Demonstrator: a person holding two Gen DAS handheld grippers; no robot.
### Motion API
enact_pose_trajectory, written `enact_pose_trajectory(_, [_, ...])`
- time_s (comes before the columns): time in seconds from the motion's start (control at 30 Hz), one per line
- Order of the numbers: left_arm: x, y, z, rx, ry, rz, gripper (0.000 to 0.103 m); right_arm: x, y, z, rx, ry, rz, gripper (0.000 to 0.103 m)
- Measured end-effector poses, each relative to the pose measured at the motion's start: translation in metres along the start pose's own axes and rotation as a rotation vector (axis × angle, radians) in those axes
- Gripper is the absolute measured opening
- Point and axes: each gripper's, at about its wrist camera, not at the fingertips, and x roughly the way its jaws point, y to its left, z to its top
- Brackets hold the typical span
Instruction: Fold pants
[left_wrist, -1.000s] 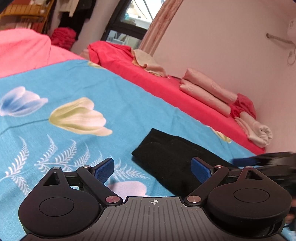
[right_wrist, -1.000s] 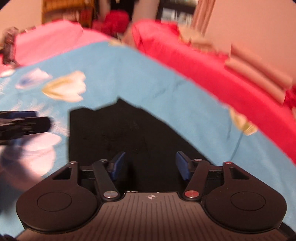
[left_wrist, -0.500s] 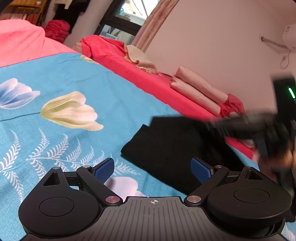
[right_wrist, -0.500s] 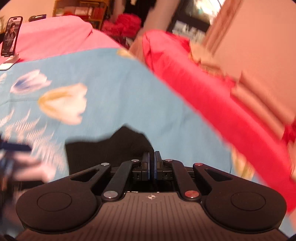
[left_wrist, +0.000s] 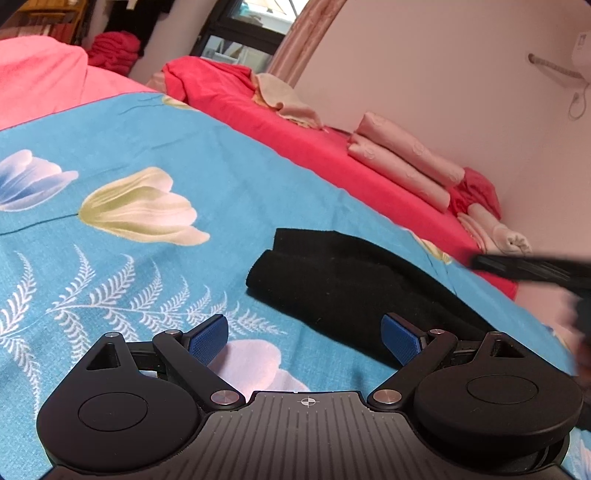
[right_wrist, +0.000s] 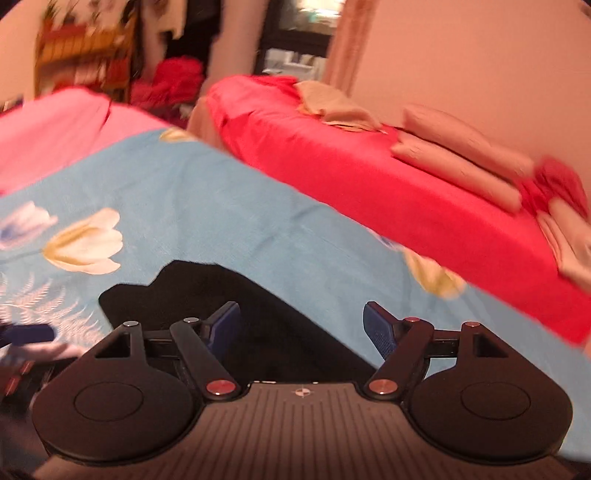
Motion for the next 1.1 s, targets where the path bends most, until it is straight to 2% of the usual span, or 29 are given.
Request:
enact_pose_trajectory(0.1, [0.005,-0.005,0.002,0.025,0.028,0.016,0.103,-0.06,-0.06,-0.049,0.157,0.006,-0.073,0.08])
enact_pose_trajectory(0.17, [0.007,-0.012,0.005,0.051,0.042,0.036,0.103,-0.1,-0.106,-0.09,0.241,0.015,-0.169,0.08])
enact_pose_trajectory(0.23, [0.007,-0.02,0.009,0.087,0.041,0.052,0.103,-0.129,-0.154,-0.129,0.318,0.036,-0.313,0.08])
enact_pose_trajectory(0.33, [0.008,-0.036,0.02,0.126,0.019,0.066,0.103,-0.164,-0.232,-0.18,0.442,0.057,-0.594,0.078])
enact_pose_trajectory(0.4, [0.013,-0.048,0.03,0.144,0.001,0.068,0.103,-0.177,-0.281,-0.206,0.536,0.078,-0.715,0.071])
enact_pose_trajectory(0.47, [0.026,-0.062,0.038,0.168,0.005,0.053,0.103,-0.18,-0.321,-0.227,0.63,0.094,-0.747,0.07])
enact_pose_trajectory(0.57, [0.054,-0.079,0.041,0.202,0.016,0.036,0.103,-0.173,-0.365,-0.249,0.743,0.106,-0.732,0.069])
enact_pose_trajectory(0.63, [0.076,-0.084,0.036,0.229,0.039,0.057,0.103,-0.162,-0.38,-0.255,0.775,0.096,-0.743,0.069])
enact_pose_trajectory(0.67, [0.088,-0.085,0.031,0.24,0.056,0.076,0.103,-0.157,-0.385,-0.259,0.78,0.089,-0.737,0.072])
enact_pose_trajectory(0.73, [0.107,-0.079,0.018,0.242,0.11,0.123,0.103,-0.145,-0.39,-0.267,0.791,0.098,-0.704,0.071])
enact_pose_trajectory(0.77, [0.108,-0.079,0.014,0.26,0.099,0.13,0.103,-0.137,-0.391,-0.27,0.797,0.113,-0.681,0.06])
enact_pose_trajectory(0.8, [0.105,-0.081,0.016,0.269,0.09,0.126,0.103,-0.132,-0.388,-0.275,0.799,0.122,-0.666,0.024])
enact_pose_trajectory(0.83, [0.102,-0.081,0.016,0.264,0.079,0.118,0.103,-0.133,-0.384,-0.276,0.785,0.114,-0.656,0.009])
enact_pose_trajectory(0.93, [0.103,-0.074,0.017,0.229,0.086,0.109,0.103,-0.147,-0.359,-0.262,0.633,0.066,-0.728,0.009])
enact_pose_trajectory(1.1, [0.099,-0.073,0.017,0.21,0.067,0.11,0.103,-0.182,-0.354,-0.228,0.534,-0.066,-0.784,0.009])
